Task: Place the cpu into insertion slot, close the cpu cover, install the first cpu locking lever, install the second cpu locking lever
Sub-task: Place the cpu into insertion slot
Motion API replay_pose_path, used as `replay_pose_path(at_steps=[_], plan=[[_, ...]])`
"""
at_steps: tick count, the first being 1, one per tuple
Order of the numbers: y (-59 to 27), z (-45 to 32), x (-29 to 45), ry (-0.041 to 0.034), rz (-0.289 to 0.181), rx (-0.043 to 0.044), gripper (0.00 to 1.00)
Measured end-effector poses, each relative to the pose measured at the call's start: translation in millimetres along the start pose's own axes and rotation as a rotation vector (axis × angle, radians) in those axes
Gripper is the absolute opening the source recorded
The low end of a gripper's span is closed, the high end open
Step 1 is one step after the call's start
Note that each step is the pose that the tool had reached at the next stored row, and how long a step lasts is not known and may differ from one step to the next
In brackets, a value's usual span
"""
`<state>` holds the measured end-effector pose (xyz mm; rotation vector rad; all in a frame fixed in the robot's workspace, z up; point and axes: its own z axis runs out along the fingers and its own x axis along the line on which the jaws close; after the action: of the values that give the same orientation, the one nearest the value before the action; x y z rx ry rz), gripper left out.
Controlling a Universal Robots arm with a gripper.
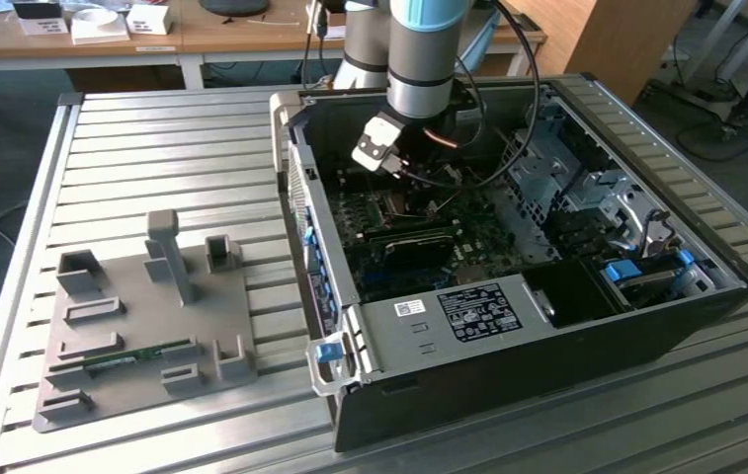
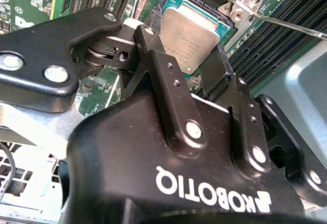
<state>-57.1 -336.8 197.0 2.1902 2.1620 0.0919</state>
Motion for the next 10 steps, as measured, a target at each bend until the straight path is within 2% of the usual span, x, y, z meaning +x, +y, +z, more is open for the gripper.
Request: replay_pose_path(at_steps=[10], plan=[[-0.2, 2.9, 0.1, 0.0023, 0.0, 0.0001, 0.54]])
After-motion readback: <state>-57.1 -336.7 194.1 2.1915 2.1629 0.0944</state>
